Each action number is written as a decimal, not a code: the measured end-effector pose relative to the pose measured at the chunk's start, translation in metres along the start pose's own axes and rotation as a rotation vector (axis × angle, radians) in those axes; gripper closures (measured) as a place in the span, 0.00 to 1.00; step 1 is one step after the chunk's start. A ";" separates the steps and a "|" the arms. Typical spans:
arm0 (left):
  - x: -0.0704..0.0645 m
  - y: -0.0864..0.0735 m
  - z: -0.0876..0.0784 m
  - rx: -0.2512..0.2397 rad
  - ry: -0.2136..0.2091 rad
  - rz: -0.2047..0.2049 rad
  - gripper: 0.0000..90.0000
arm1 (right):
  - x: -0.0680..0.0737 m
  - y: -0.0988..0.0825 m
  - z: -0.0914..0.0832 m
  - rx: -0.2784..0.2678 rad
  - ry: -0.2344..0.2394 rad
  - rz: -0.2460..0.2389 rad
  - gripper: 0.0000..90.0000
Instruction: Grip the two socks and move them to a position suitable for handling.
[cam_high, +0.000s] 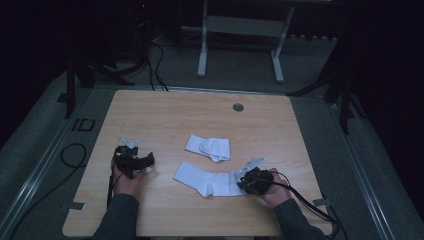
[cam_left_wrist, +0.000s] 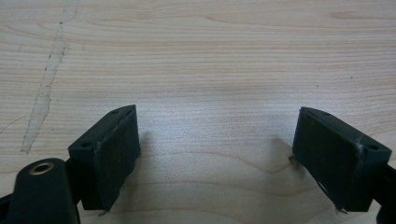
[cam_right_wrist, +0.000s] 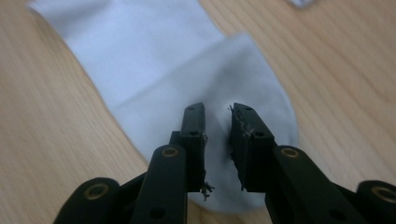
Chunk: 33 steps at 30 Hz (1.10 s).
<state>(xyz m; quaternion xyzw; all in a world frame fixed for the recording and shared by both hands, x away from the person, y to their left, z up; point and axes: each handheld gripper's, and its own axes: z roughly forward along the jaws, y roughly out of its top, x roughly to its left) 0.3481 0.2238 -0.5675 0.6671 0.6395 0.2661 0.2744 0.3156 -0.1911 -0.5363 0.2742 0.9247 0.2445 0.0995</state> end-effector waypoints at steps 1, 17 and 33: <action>0.000 0.000 0.000 -0.002 0.000 -0.002 0.17 | 0.001 0.003 -0.001 -0.010 0.000 -0.006 0.84; 0.000 0.000 0.000 -0.003 -0.001 -0.002 0.17 | -0.020 0.085 0.028 -0.108 -0.076 -0.048 1.00; 0.000 0.000 0.000 -0.001 -0.004 0.002 0.17 | -0.021 0.086 0.058 -0.044 -0.001 -0.052 1.00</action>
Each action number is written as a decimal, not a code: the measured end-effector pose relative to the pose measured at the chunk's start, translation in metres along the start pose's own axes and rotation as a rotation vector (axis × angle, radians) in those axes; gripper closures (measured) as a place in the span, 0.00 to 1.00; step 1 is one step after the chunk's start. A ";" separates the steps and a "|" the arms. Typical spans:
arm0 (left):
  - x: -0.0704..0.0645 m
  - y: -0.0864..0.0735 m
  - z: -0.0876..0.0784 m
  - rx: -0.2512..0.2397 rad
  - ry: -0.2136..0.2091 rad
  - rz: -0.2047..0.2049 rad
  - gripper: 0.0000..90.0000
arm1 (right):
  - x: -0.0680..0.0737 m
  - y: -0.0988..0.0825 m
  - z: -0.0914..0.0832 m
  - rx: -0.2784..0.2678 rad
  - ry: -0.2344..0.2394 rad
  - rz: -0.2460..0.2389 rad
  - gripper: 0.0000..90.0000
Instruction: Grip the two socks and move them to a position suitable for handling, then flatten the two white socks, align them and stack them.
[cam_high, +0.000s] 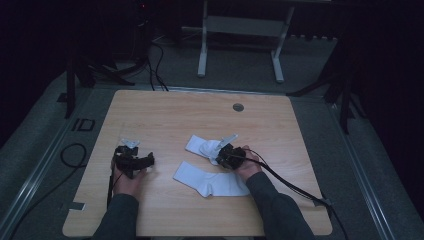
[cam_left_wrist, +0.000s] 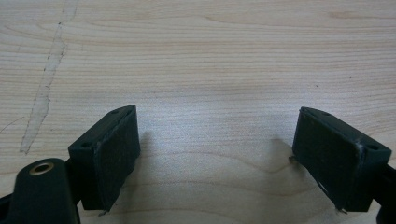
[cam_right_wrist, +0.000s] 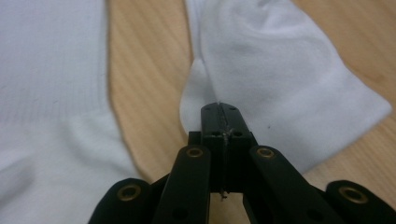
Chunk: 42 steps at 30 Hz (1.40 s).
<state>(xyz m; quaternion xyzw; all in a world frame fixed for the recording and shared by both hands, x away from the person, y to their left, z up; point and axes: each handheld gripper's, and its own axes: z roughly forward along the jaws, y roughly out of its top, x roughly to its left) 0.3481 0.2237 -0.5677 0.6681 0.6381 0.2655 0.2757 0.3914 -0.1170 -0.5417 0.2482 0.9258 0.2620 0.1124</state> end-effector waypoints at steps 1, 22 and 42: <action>0.000 0.000 0.000 -0.001 0.000 0.000 0.17 | 0.001 0.000 -0.001 0.003 0.006 -0.008 1.00; 0.000 0.000 0.000 -0.002 -0.003 0.001 0.17 | 0.008 -0.002 -0.021 0.042 0.056 -0.105 0.86; -0.001 0.000 0.000 -0.004 -0.006 0.000 0.17 | -0.008 0.048 -0.016 -0.004 0.004 -0.063 0.68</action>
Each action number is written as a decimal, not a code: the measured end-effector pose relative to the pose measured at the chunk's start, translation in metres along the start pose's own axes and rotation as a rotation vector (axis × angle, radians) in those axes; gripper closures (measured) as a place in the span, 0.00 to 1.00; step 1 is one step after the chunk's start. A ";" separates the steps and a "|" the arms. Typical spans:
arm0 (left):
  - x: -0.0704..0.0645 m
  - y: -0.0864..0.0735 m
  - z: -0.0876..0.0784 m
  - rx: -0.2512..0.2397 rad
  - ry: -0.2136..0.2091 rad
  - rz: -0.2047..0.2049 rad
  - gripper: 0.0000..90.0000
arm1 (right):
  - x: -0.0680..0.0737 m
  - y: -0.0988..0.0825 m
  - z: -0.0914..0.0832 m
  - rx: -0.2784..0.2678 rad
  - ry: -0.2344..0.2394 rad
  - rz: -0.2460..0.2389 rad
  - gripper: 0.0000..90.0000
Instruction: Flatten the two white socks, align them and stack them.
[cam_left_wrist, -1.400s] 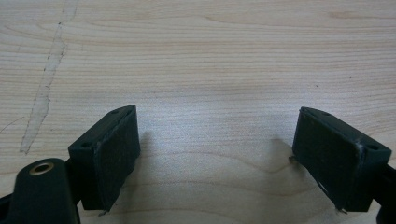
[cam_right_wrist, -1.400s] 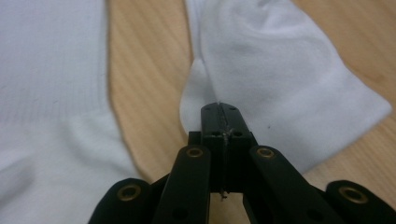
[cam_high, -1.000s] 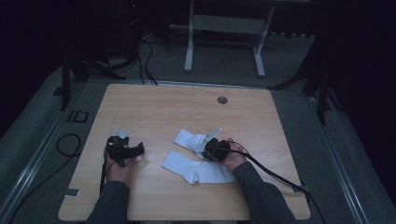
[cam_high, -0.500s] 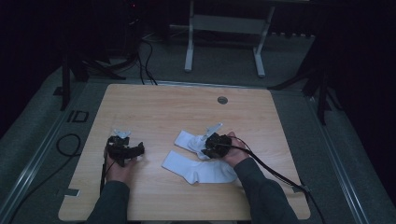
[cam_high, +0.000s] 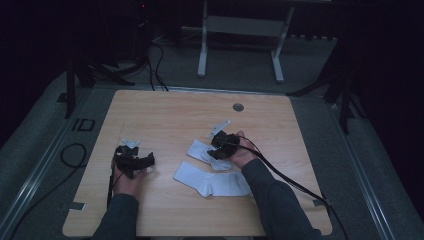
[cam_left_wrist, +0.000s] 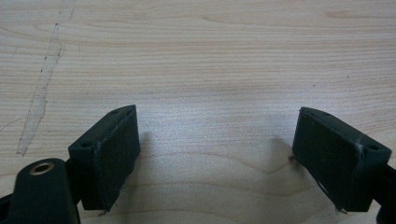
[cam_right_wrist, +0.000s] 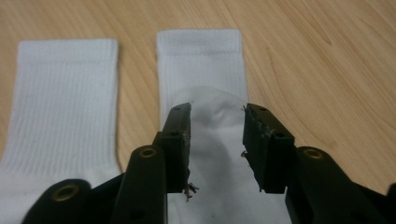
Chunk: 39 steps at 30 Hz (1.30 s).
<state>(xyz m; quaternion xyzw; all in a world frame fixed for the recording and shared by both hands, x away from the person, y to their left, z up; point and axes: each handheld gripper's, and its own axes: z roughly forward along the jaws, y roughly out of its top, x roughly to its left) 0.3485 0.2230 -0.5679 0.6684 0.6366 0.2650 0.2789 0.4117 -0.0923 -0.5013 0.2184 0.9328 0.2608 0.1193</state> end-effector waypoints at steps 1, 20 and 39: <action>0.000 0.000 0.000 0.002 0.001 0.000 0.17 | -0.001 0.001 0.001 0.002 -0.007 0.003 0.67; 0.000 0.000 0.000 0.003 0.000 0.002 0.17 | -0.013 0.009 0.015 -0.002 -0.002 0.050 0.69; 0.000 0.000 0.000 0.003 0.000 0.002 0.17 | -0.006 0.005 0.041 0.046 0.067 0.050 0.74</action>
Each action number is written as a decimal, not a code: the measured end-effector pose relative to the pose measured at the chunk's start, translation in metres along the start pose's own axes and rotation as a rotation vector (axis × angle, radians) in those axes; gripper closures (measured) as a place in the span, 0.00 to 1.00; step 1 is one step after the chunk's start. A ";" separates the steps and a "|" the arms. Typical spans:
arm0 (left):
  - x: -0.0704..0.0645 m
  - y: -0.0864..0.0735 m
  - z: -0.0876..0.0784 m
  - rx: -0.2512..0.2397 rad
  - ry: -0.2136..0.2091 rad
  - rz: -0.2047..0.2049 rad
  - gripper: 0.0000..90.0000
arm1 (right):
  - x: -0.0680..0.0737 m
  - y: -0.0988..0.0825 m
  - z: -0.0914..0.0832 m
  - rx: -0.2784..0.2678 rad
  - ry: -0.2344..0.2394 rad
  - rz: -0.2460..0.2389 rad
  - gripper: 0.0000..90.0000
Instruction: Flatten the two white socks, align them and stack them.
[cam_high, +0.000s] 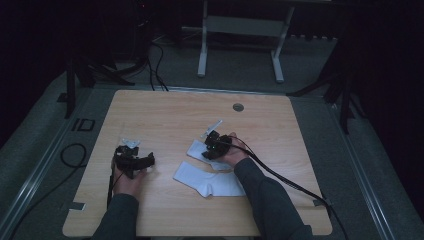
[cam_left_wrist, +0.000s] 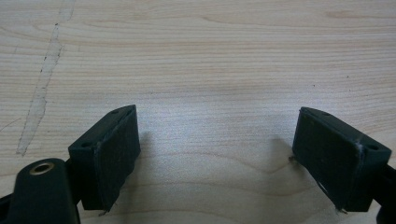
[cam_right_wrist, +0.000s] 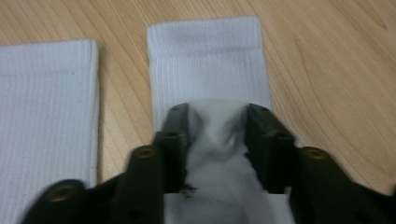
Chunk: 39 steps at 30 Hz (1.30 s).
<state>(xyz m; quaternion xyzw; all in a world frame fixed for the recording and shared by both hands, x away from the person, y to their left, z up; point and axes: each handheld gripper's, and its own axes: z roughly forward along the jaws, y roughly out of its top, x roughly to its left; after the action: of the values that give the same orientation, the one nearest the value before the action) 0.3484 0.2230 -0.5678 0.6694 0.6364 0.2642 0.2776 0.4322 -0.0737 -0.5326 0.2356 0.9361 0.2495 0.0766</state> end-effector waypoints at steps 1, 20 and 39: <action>0.000 0.000 0.000 0.000 0.000 0.000 0.17 | -0.001 0.000 0.000 -0.002 0.004 -0.001 0.80; 0.000 0.000 0.000 -0.002 0.000 -0.001 0.17 | -0.006 -0.006 -0.065 -0.113 -0.071 -0.003 0.93; 0.000 0.000 0.000 0.001 0.000 0.001 0.17 | -0.035 -0.093 -0.093 -0.096 -0.123 0.134 0.77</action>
<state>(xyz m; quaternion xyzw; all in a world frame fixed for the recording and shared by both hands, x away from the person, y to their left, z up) 0.3483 0.2228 -0.5677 0.6700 0.6360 0.2641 0.2772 0.4005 -0.2019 -0.4981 0.3087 0.8987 0.2839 0.1284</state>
